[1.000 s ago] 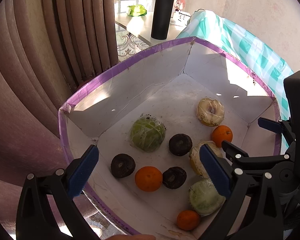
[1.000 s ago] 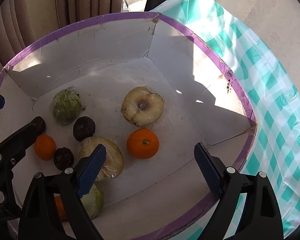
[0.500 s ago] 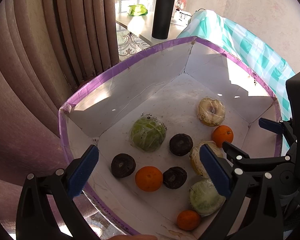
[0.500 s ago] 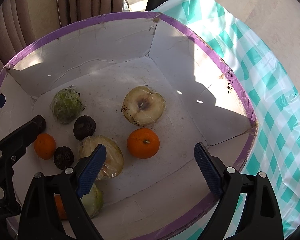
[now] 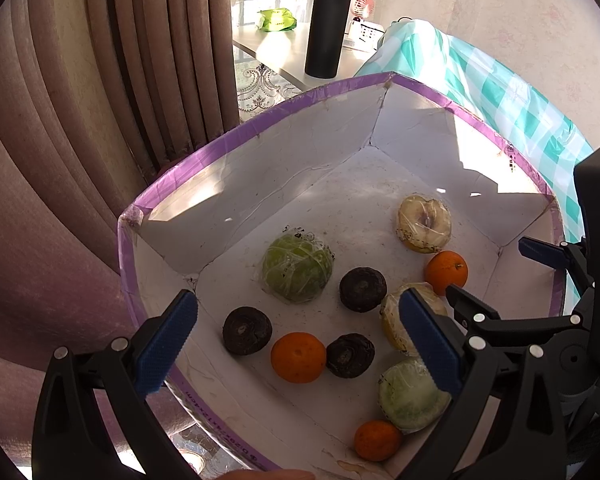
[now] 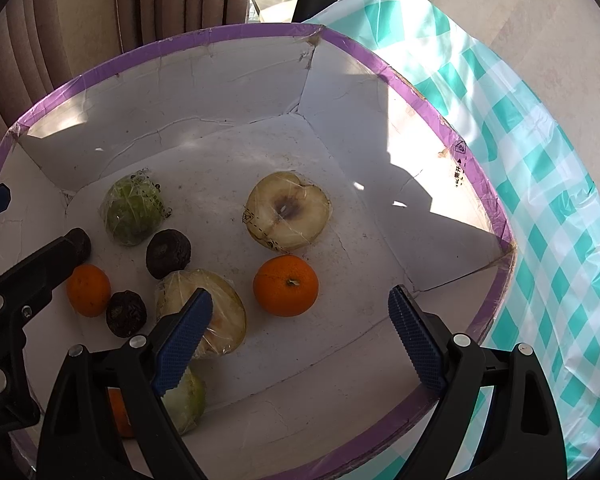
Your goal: Organize fruits
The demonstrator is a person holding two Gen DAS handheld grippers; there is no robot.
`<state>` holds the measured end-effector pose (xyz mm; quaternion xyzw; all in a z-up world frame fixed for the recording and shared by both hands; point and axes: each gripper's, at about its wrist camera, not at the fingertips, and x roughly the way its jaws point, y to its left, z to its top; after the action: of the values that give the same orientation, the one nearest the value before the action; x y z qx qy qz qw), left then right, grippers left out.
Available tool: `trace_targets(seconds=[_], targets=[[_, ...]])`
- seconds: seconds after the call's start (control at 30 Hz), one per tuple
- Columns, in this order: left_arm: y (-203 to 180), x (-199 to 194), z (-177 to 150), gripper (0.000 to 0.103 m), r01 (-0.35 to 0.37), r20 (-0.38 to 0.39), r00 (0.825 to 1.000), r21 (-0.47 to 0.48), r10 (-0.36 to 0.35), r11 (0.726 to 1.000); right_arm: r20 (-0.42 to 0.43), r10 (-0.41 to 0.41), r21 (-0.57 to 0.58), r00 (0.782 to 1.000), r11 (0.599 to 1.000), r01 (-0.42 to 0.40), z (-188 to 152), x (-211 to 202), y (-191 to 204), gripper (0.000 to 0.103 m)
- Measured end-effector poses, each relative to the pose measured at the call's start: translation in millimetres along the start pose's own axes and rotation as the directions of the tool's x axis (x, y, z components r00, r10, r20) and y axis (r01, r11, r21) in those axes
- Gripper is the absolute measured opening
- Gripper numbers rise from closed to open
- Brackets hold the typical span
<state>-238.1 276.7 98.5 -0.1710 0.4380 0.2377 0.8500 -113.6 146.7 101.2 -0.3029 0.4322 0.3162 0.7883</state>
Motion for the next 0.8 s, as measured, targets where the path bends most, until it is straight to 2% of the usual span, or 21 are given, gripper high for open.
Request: trace_targets(seconds=[0.4, 0.8], targets=[[2.1, 0.9, -0.1, 0.101, -0.006, -0.005, 1.000, 0.000, 0.006, 1.000, 0.001, -0.001, 0.001, 1.000, 1.000, 0.001, -0.6, 0.0, 0.1, 0.086], [-1.5, -0.7, -3.2, 0.101, -0.047, -0.029, 0.998, 0.000, 0.047, 0.999, 0.012, 0.006, -0.006, 1.000, 1.000, -0.006, -2.4, -1.6, 0.6, 0.086]])
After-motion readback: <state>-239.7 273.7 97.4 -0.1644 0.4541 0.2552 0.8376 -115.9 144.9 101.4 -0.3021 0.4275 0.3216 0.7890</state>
